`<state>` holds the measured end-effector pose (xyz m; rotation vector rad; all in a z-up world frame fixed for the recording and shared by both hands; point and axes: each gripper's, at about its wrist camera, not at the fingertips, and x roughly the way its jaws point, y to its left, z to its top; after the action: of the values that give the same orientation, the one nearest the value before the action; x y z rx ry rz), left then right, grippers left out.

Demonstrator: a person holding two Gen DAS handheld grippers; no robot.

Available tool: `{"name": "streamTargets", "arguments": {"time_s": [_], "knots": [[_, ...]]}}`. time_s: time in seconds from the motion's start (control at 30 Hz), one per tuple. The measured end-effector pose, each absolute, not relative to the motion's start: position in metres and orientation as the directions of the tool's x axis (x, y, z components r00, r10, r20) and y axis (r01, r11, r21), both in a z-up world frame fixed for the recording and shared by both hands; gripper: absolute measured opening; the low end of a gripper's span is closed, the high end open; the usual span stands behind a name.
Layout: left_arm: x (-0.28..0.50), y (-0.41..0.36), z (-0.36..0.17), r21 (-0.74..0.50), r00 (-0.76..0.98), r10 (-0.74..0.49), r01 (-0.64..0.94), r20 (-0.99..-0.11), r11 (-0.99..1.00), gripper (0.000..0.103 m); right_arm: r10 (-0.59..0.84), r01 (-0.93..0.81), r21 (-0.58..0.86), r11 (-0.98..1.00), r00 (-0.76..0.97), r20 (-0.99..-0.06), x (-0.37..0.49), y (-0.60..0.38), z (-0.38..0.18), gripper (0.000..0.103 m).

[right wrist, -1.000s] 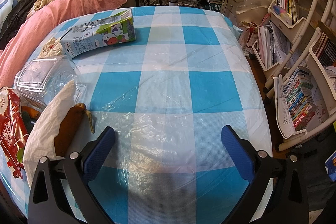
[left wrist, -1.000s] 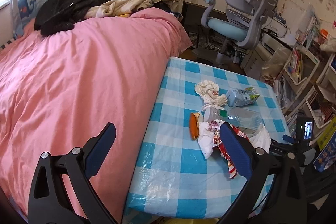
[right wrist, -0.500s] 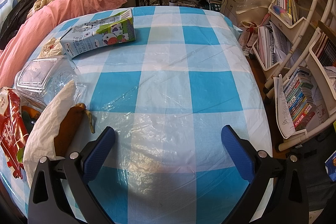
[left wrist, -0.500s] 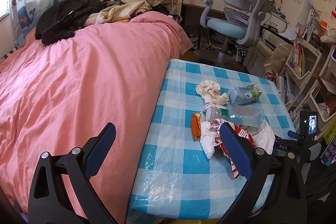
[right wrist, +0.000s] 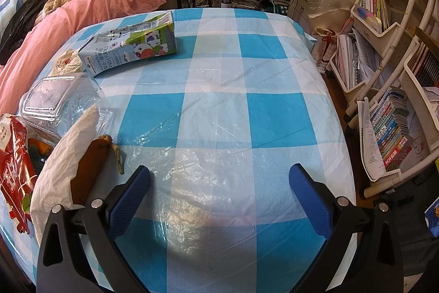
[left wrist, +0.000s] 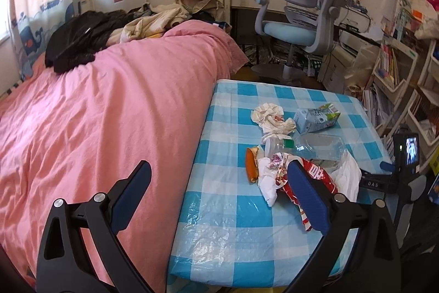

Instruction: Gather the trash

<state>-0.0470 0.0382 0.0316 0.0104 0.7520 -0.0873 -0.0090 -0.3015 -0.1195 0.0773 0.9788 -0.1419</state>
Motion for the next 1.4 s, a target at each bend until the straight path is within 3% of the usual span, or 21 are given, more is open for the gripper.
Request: {"name": "streamTargets", "arguments": {"time_s": [0.6, 0.87, 1.1, 1.4], "knots": [[-0.047, 0.038, 0.031, -0.009, 0.733, -0.078, 0.097, -0.675, 0.995, 0.096, -0.085, 0.154, 0.001, 0.988, 0.550, -0.831, -0.010, -0.302, -0.120, 0.097], [-0.028, 0.062, 0.020, -0.080, 0.697, -0.071, 0.019, -0.713, 0.997, 0.096, -0.085, 0.154, 0.001, 0.988, 0.550, -0.831, -0.010, -0.302, -0.120, 0.097], [-0.020, 0.049, 0.005, -0.040, 0.668, -0.045, 0.023, -0.743, 0.999, 0.096, -0.085, 0.154, 0.001, 0.988, 0.549, -0.831, -0.009, -0.302, -0.120, 0.097], [-0.007, 0.045, -0.019, -0.074, 0.611, -0.075, 0.027, -0.788, 0.997, 0.096, -0.085, 0.154, 0.001, 0.988, 0.549, -0.831, -0.009, -0.302, -0.120, 0.097]]}}
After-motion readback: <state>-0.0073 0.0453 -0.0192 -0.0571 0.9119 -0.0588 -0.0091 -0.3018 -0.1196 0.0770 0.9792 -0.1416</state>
